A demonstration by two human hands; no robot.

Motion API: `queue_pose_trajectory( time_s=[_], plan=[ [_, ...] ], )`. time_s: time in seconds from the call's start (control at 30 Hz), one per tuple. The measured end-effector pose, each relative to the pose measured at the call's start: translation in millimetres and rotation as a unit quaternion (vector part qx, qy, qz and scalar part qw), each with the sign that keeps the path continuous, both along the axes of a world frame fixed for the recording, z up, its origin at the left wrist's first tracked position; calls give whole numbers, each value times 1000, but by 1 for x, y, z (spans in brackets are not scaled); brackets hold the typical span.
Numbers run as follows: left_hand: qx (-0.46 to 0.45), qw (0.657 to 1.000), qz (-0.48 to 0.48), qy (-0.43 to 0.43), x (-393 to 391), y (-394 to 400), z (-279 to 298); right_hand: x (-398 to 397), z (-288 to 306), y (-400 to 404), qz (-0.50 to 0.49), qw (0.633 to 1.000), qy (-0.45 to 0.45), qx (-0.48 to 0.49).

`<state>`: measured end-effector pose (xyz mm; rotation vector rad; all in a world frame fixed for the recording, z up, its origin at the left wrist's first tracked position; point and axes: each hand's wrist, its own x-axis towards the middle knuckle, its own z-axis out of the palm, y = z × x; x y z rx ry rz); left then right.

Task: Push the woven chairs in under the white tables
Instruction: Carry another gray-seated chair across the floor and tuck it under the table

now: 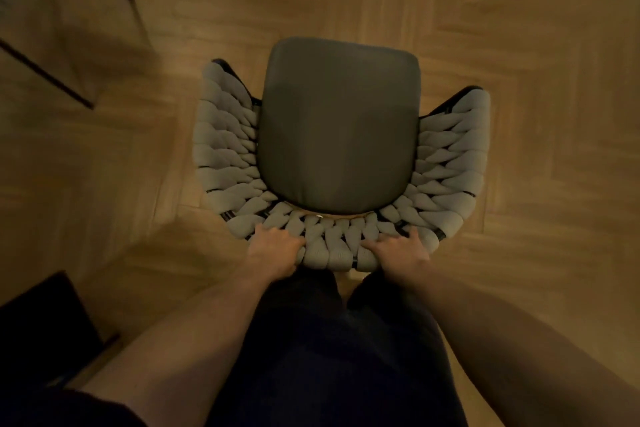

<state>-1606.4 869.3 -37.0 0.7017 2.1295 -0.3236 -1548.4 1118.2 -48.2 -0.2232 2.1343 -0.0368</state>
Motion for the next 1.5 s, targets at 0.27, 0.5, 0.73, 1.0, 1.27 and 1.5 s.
queue_pose_trajectory(
  time_s=[0.27, 0.5, 0.73, 1.0, 1.27, 1.5],
  plan=[
    [1, 989, 150, -8, 19, 60, -2, -50, -2, 68, 143, 990, -1, 0],
    [-24, 954, 299, -2, 45, 145, -6, -105, -11, 132, 295, 955, 8, -14],
    [-32, 895, 444, 15, 40, 215, -13, -183, -7, 163, 450, 893, 25, -15],
    [-22, 795, 606, -8, -6, 267, -10, -279, -15, 154, 577, 817, 14, -11],
    [-10, 678, 735, 14, -41, 319, -10, -346, -10, 127, 695, 719, 14, 3],
    [-17, 584, 811, 26, -102, 370, -7, -410, 2, 101, 791, 611, 20, 13]
  ],
)
